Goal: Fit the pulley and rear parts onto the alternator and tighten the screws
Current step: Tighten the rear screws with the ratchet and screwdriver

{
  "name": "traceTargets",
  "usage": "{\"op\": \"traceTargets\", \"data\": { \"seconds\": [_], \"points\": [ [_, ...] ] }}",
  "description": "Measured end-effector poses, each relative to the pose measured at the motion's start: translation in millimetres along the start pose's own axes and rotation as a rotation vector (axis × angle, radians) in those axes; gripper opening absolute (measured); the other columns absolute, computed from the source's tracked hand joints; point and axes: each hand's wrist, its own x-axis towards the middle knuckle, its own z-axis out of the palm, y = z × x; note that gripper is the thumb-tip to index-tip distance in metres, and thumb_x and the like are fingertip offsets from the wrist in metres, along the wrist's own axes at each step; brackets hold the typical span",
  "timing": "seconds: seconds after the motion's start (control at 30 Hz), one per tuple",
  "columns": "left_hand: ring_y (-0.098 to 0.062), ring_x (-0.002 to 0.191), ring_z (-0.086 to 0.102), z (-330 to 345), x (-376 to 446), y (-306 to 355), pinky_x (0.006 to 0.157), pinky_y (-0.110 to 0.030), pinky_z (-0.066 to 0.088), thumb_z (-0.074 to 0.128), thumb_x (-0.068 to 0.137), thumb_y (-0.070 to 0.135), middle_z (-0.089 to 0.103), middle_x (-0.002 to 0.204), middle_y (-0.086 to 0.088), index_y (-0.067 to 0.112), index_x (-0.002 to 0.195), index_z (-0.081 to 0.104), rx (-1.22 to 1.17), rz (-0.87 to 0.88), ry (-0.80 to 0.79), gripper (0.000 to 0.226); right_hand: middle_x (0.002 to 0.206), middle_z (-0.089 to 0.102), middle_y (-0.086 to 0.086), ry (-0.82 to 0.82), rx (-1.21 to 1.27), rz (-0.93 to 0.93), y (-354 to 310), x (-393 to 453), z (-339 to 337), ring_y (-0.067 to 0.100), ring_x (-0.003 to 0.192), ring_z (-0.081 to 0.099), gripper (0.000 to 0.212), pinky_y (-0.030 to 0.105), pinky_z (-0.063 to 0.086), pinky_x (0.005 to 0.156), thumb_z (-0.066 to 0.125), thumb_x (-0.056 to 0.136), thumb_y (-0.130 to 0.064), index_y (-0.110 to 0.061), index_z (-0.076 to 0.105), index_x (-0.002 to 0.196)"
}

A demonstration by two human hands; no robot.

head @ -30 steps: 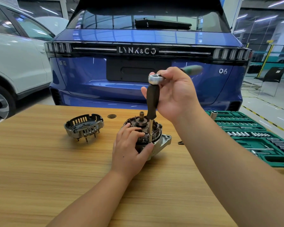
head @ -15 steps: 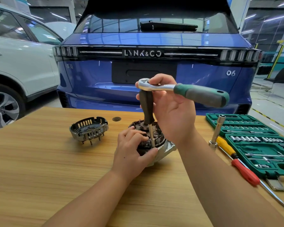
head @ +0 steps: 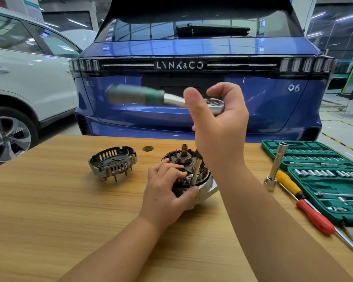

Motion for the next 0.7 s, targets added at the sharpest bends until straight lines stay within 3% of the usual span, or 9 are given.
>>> {"op": "traceTargets", "data": {
  "seconds": [0.1, 0.2, 0.33, 0.43, 0.53, 0.7],
  "points": [
    [-0.007, 0.136, 0.028, 0.3, -0.6, 0.8, 0.099, -0.006, 0.018, 0.074, 0.078, 0.046, 0.054, 0.119, 0.020, 0.019, 0.105, 0.068, 0.011, 0.005, 0.011, 0.039, 0.072, 0.065, 0.000, 0.063, -0.065, 0.252, 1.9, 17.2, -6.8, 0.008, 0.053, 0.054, 0.035, 0.021, 0.048, 0.051, 0.073, 0.091, -0.035, -0.023, 0.056, 0.119],
    [-0.007, 0.136, 0.028, 0.0, -0.4, -0.4, 0.098, -0.003, 0.017, 0.066, 0.077, 0.058, 0.054, 0.120, 0.021, 0.021, 0.105, 0.067, 0.009, 0.009, 0.007, 0.046, 0.076, 0.070, 0.000, -0.048, 0.232, 0.500, 4.1, 24.9, -16.6, 0.010, 0.056, 0.051, 0.042, 0.027, 0.046, 0.057, 0.067, 0.095, -0.025, -0.012, 0.052, 0.132],
    [-0.010, 0.135, 0.031, 0.1, 0.8, -3.2, 0.100, -0.001, 0.015, 0.062, 0.076, 0.059, 0.051, 0.118, 0.028, 0.020, 0.103, 0.068, -0.013, 0.030, 0.019, 0.047, 0.102, 0.069, 0.003, -0.316, 0.538, 0.609, 8.5, 16.3, -23.3, 0.013, 0.074, 0.052, 0.024, 0.029, 0.040, 0.075, 0.061, 0.086, -0.010, -0.008, 0.068, 0.109],
    [-0.012, 0.134, 0.032, 0.0, 0.6, -5.0, 0.099, 0.002, 0.014, 0.063, 0.077, 0.058, 0.056, 0.119, 0.021, 0.019, 0.101, 0.068, -0.004, 0.046, 0.020, 0.046, 0.095, 0.067, 0.000, -0.342, 0.646, 0.646, 11.2, 18.6, -24.7, 0.014, 0.075, 0.054, 0.033, 0.029, 0.039, 0.076, 0.061, 0.072, -0.005, -0.009, 0.067, 0.104],
    [-0.012, 0.133, 0.033, -0.4, 1.3, -6.0, 0.100, 0.001, 0.014, 0.063, 0.077, 0.057, 0.057, 0.120, 0.018, 0.020, 0.101, 0.068, -0.012, 0.050, 0.017, 0.045, 0.093, 0.070, -0.002, -0.337, 0.693, 0.644, 15.4, 19.7, -23.9, 0.015, 0.074, 0.058, 0.038, 0.030, 0.043, 0.073, 0.062, 0.074, 0.004, -0.012, 0.061, 0.108],
    [-0.012, 0.135, 0.031, -0.3, 1.9, -5.7, 0.102, -0.001, 0.013, 0.062, 0.078, 0.057, 0.058, 0.122, 0.016, 0.018, 0.102, 0.067, -0.002, 0.052, 0.008, 0.046, 0.110, 0.071, 0.008, -0.355, 0.513, 0.330, 26.3, 8.8, -12.0, 0.022, 0.083, 0.063, 0.031, 0.036, 0.055, 0.072, 0.053, 0.095, 0.000, -0.027, 0.056, 0.111]
  ]
}}
